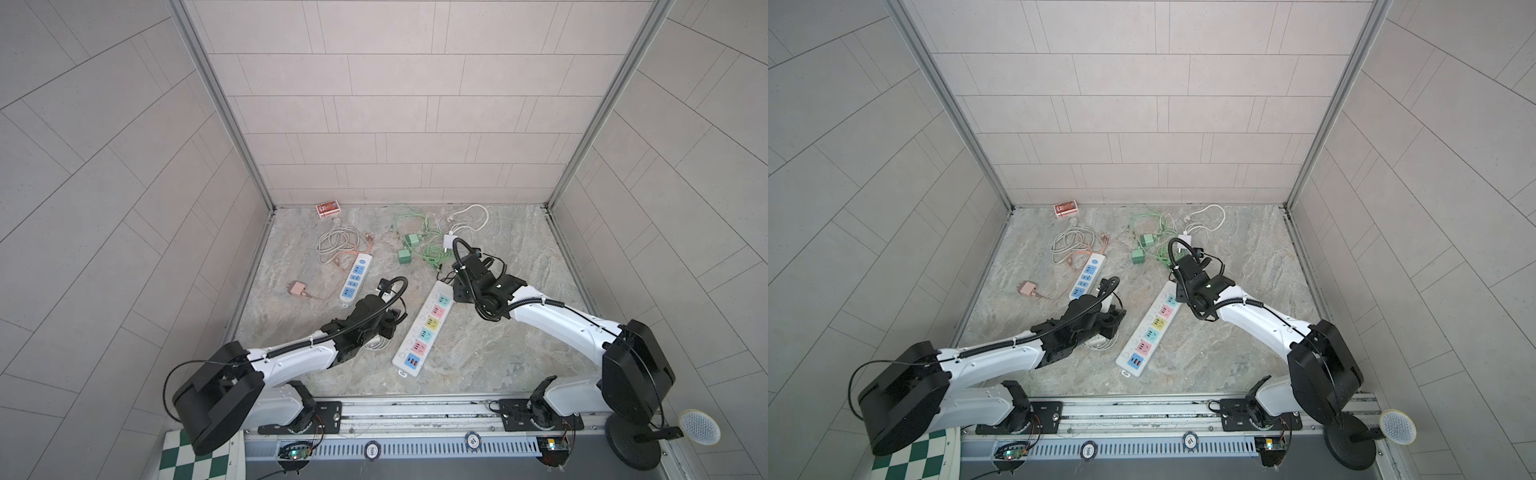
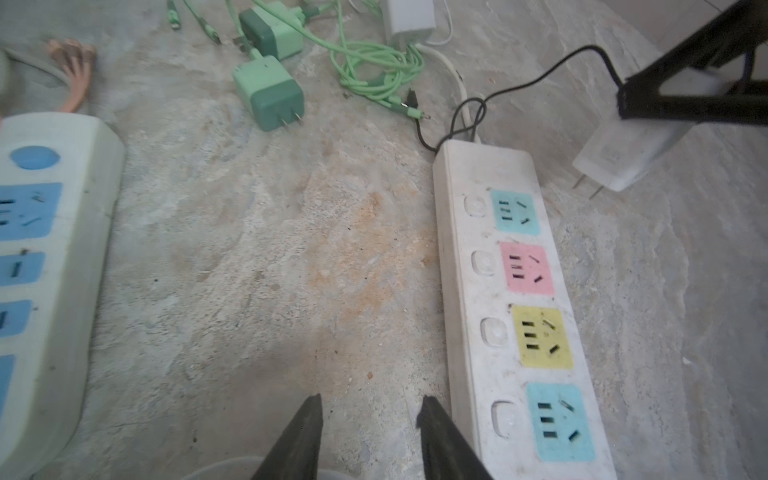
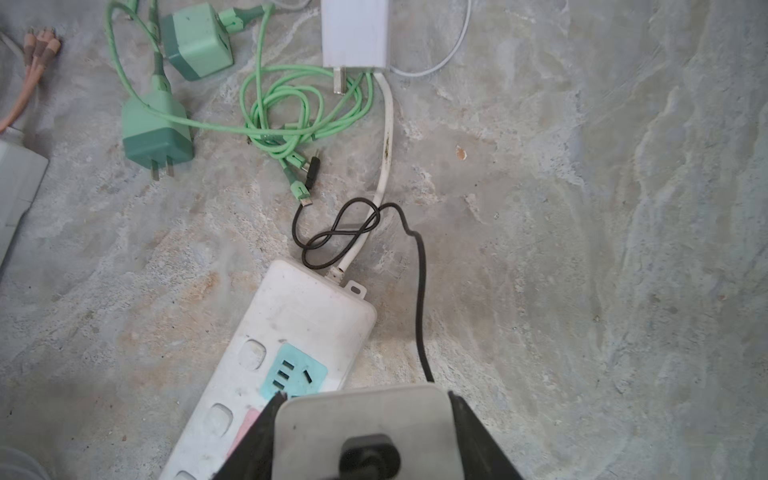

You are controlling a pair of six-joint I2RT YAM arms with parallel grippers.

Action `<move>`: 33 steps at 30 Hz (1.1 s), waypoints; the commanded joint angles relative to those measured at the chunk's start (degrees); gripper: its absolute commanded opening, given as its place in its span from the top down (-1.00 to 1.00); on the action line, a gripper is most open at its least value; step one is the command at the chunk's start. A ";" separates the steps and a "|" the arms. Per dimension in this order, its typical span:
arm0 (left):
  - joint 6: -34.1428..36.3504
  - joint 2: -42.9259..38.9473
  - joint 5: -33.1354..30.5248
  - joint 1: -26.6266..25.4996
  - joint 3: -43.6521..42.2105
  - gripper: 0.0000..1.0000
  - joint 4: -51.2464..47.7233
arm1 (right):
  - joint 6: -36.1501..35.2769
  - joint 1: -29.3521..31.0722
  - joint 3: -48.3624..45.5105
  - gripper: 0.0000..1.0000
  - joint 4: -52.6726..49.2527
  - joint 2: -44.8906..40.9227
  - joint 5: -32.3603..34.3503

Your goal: Insert the plug

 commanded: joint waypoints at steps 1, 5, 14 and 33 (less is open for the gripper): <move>-6.28 -4.38 -7.29 -0.02 0.67 0.10 -3.97 | 7.39 2.31 0.29 0.19 2.91 0.55 7.22; -9.20 -8.71 -10.97 -0.01 -0.32 0.08 -6.89 | 10.23 5.13 1.09 0.17 3.80 2.33 11.18; -8.99 -9.13 -8.88 0.12 -0.13 0.06 -9.20 | 12.68 8.61 3.47 0.17 3.53 7.65 14.58; -9.63 5.38 20.96 0.12 4.76 0.30 -10.29 | 14.25 9.57 3.57 0.19 4.02 9.62 14.81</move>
